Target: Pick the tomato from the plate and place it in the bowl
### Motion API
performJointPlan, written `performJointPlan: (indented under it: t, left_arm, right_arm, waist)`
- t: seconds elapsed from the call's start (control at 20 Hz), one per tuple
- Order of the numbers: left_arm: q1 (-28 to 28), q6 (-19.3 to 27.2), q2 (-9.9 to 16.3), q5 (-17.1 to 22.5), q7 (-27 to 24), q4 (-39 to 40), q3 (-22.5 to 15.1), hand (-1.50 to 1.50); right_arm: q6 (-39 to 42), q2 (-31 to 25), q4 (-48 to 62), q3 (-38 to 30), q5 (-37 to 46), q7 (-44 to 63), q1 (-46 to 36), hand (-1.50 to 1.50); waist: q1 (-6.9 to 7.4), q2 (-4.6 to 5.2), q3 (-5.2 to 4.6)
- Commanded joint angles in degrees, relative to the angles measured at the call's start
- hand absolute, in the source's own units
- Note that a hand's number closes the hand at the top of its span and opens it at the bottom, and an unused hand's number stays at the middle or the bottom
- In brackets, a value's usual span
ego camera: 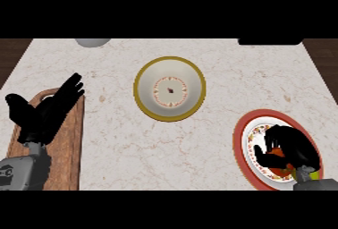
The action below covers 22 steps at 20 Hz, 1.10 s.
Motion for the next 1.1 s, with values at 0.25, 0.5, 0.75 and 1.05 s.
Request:
performJointPlan:
  t: [0.25, 0.5, 0.75, 1.05]
  left_arm:
    - [-0.52, 0.12, -0.40, -1.13, -2.02, 2.44, 0.00, 0.00]
    - [1.37, -1.36, 1.00, 1.32, 1.04, -2.05, 1.26, 0.00]
    - [0.44, -0.81, 0.82, 0.35, -0.13, -0.48, 1.22, 0.00]
    - [-2.52, 1.93, -1.38, -2.16, 0.67, 1.02, -0.86, 0.00]
  right_arm:
    - [7.51, -2.96, -22.36, 1.55, 1.32, 2.55, 4.66, 1.50]
    - [15.21, -3.78, -40.05, 0.82, -0.11, 9.67, 8.05, 1.50]
    - [29.71, -2.41, -52.85, 1.64, -3.19, 22.44, 0.44, 1.50]
    - [40.27, 5.46, -54.85, 3.21, -7.99, 36.03, -16.24, 1.50]
  waist:
    - [-0.42, -0.04, -0.01]
    - [-0.29, -0.18, -0.01]
    - [-0.02, -0.09, -0.06]
    - [0.23, -0.01, -0.11]
